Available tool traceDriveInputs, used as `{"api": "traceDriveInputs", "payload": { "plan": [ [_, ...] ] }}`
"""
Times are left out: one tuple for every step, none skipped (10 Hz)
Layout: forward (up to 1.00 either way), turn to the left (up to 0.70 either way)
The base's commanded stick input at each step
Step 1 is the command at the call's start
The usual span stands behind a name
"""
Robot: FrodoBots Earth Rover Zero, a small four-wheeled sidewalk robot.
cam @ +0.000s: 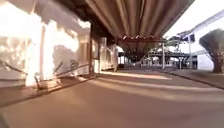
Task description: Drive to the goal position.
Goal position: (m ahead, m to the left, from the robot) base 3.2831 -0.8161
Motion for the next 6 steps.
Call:
{"api": "traceDriveInputs", "payload": {
  "plan": [
    [0.70,-0.33],
    [0.70,-0.29],
    [0.70,-0.25],
    [0.70,-0.21],
    [0.70,-0.18],
    [0.70,-0.14]
  ]
}}
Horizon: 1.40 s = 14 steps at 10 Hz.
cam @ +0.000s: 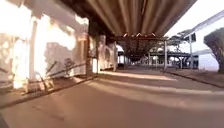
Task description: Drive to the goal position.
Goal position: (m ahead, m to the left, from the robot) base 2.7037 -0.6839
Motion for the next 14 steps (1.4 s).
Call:
{"api": "traceDriveInputs", "payload": {
  "plan": [
    [0.70,-0.10],
    [0.70,-0.06],
    [0.70,-0.02],
    [0.70,0.00],
    [0.70,0.00],
    [0.70,0.00],
    [0.70,0.00],
    [0.70,0.00],
    [0.70,0.00],
    [0.70,0.00],
    [0.70,0.00],
    [0.70,0.00],
    [0.70,0.00],
    [0.70,0.00]
  ]
}}
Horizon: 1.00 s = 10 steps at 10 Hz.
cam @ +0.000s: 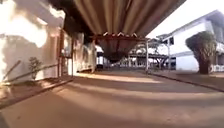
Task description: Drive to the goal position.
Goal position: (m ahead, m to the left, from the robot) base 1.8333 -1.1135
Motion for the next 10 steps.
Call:
{"api": "traceDriveInputs", "payload": {
  "plan": [
    [0.70,0.00],
    [0.70,0.00],
    [0.70,0.00],
    [0.70,0.00],
    [0.70,0.00],
    [0.70,0.00],
    [0.70,0.00],
    [0.70,0.00],
    [0.70,0.00],
    [0.70,0.00]
  ]
}}
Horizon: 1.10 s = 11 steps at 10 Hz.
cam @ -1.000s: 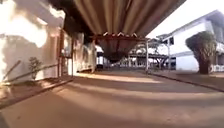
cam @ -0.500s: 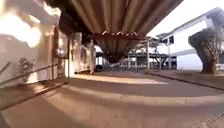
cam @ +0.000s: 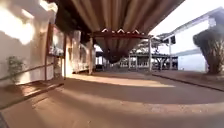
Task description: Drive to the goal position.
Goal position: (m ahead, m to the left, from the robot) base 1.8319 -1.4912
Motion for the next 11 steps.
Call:
{"api": "traceDriveInputs", "payload": {
  "plan": [
    [0.70,0.00],
    [0.70,0.00],
    [0.70,0.00],
    [0.70,0.00],
    [0.70,0.00],
    [0.70,0.00],
    [0.70,0.00],
    [0.70,0.00],
    [0.70,0.00],
    [0.70,0.00],
    [0.70,0.00]
  ]
}}
